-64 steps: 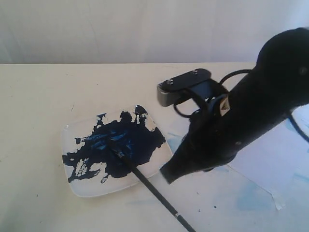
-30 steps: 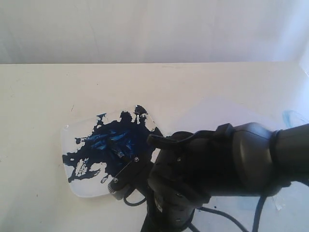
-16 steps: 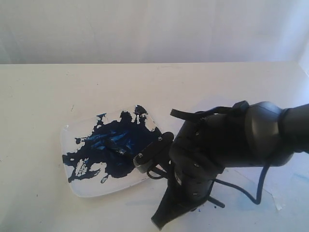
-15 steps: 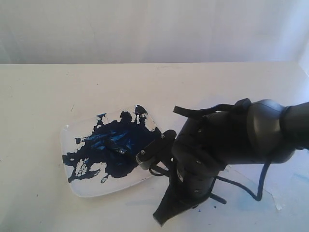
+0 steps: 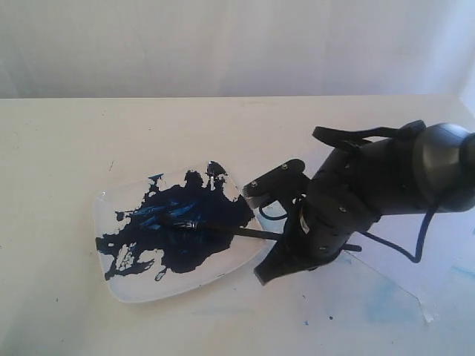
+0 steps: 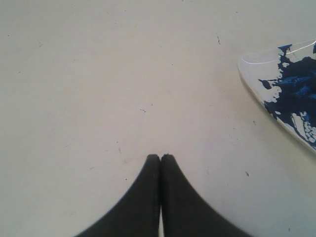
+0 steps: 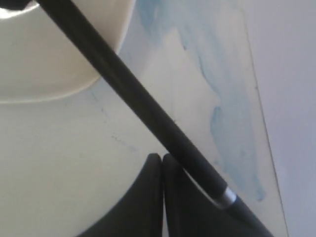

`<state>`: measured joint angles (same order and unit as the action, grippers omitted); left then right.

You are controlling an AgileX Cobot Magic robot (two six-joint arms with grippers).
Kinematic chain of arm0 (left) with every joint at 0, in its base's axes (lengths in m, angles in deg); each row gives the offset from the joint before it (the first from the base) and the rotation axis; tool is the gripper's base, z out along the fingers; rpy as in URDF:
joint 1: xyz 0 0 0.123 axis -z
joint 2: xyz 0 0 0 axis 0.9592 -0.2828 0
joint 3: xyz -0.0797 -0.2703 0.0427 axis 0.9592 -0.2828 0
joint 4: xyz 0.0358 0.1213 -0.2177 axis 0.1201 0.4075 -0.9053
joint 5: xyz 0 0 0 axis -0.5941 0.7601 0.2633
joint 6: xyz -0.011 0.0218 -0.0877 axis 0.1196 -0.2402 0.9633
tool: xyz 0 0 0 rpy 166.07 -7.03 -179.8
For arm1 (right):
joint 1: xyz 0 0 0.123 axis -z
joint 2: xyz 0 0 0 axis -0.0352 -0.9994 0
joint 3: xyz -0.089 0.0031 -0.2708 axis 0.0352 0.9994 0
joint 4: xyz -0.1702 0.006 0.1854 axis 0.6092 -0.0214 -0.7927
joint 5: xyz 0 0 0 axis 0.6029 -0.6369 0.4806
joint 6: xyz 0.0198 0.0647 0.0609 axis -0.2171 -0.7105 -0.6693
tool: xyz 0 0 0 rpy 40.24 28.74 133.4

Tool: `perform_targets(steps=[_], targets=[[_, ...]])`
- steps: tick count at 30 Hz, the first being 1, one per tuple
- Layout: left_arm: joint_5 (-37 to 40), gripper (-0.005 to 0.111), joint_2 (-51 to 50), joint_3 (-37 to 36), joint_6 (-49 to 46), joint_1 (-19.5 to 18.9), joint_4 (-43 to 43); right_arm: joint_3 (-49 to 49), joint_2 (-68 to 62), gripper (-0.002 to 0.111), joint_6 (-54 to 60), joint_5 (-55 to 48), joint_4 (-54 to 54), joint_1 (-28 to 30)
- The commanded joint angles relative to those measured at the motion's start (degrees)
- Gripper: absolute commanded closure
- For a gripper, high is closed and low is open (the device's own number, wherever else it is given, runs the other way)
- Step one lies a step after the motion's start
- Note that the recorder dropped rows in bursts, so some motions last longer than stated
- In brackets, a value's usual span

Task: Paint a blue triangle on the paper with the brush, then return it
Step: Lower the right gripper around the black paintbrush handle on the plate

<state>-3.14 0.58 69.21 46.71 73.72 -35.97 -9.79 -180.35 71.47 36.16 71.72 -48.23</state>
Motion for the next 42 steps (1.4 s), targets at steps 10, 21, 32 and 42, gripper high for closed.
perform_targets(steps=[10, 21, 32, 42], targets=[[0.00, 0.107, 0.26, -0.20, 0.37, -0.06, -0.14, -1.50, 0.06, 0.108, -0.85, 7.38, 0.84, 1.70], [0.00, 0.107, 0.26, -0.20, 0.37, -0.06, -0.14, -2.54, 1.42, 0.108, -0.75, -1.39, -5.18, 1.70], [0.00, 0.107, 0.26, -0.20, 0.37, -0.06, -0.14, -2.52, -1.93, 0.108, 0.19, 1.89, -6.89, 2.71], [0.00, 0.107, 0.26, -0.20, 0.37, -0.06, -0.14, -2.52, -4.00, 0.108, -1.50, 8.55, -7.01, 6.94]])
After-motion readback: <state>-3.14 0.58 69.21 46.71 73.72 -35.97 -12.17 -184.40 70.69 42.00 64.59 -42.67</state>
